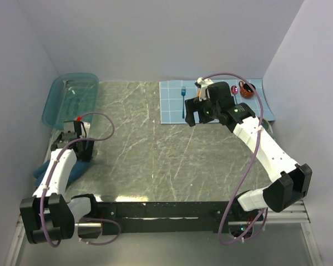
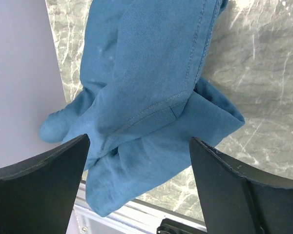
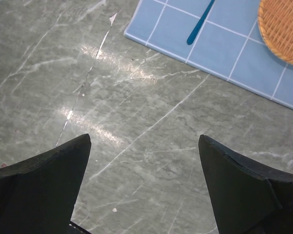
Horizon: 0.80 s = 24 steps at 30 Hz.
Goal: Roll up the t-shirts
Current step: Pick up the T-shirt at the corner of the board.
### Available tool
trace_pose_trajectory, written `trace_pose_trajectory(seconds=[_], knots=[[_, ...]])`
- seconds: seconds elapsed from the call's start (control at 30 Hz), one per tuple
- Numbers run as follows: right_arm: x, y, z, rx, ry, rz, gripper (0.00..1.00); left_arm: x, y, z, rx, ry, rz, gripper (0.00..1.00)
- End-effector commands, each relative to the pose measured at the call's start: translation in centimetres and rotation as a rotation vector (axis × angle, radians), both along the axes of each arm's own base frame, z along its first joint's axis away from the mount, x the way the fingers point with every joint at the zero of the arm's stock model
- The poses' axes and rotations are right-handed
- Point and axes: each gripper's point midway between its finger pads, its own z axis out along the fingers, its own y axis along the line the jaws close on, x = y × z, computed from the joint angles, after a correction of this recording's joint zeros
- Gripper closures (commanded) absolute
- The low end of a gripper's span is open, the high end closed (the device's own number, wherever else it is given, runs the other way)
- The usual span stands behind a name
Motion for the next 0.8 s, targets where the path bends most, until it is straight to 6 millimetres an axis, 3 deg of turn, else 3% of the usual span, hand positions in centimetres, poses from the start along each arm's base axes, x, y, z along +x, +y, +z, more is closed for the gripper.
trace_pose_trajectory(seconds=[0.0, 0.3, 0.33, 0.4, 0.5, 0.63, 0.7, 0.77], knots=[[0.4, 0.6, 1.8, 0.023, -0.052, 0.02, 0.0, -0.6, 0.2, 0.4, 0.02, 0.027, -0.029, 0.09], [-0.8, 0.8, 1.8, -0.022, -0.066, 0.15, 0.0, -2.3, -0.1, 1.7, -0.01, 0.193, -0.049, 0.23], [-0.9, 0.8, 1.9, -0.025, -0.073, 0.158, 0.0, -3.1, 0.0, 1.7, -0.003, 0.237, -0.044, 0.24], [-0.9, 0.7, 2.0, -0.032, -0.076, 0.165, 0.0, -3.8, 0.8, 2.9, 0.038, 0.276, -0.042, 0.22], [-1.3, 0.7, 1.7, -0.03, -0.056, 0.167, 0.0, -6.8, 2.5, 4.5, 0.079, 0.39, -0.046, 0.19], [-2.1, 1.8, 1.4, 0.012, -0.006, 0.216, 0.0, -9.3, 5.3, 4.6, 0.075, 0.464, 0.009, 0.17], [-2.2, 2.4, 1.3, 0.03, 0.022, 0.237, 0.0, -8.0, 7.4, 4.8, 0.118, 0.389, 0.055, 0.17], [-2.1, 2.7, 1.2, 0.028, 0.034, 0.251, 0.0, -6.3, 7.8, 5.0, 0.09, 0.321, 0.07, 0.18]])
